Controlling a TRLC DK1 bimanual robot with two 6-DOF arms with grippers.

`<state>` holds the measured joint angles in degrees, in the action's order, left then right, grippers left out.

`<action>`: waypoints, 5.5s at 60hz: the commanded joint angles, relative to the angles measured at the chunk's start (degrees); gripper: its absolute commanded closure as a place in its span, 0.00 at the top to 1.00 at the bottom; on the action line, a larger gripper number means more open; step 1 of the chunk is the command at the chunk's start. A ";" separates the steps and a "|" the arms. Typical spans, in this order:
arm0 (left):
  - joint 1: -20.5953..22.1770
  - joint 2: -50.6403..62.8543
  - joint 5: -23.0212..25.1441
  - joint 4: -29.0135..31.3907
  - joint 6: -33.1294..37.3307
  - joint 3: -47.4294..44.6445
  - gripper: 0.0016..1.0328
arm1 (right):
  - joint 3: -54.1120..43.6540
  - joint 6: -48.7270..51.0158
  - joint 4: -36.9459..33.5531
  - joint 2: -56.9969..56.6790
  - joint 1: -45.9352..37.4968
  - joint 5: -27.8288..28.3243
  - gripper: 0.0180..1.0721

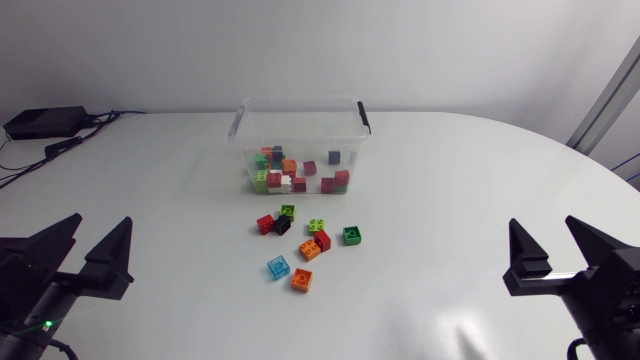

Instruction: Place the duplo bricks in the container

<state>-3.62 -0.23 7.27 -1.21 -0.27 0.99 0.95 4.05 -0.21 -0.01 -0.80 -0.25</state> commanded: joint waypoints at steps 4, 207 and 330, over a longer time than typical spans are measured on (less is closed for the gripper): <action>0.10 -0.56 0.47 -0.81 -1.66 -1.26 0.95 | -1.04 -0.89 0.12 -0.34 -0.08 -0.01 0.96; 34.82 111.24 7.41 34.35 33.58 62.29 0.33 | 75.43 64.15 -34.42 119.45 22.24 24.51 0.39; 11.53 103.41 16.29 14.31 17.76 89.44 0.94 | 110.85 25.21 -28.71 118.22 21.01 18.36 0.95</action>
<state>8.95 109.36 23.53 14.06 16.53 94.70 116.49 29.98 -29.36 124.81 19.88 18.13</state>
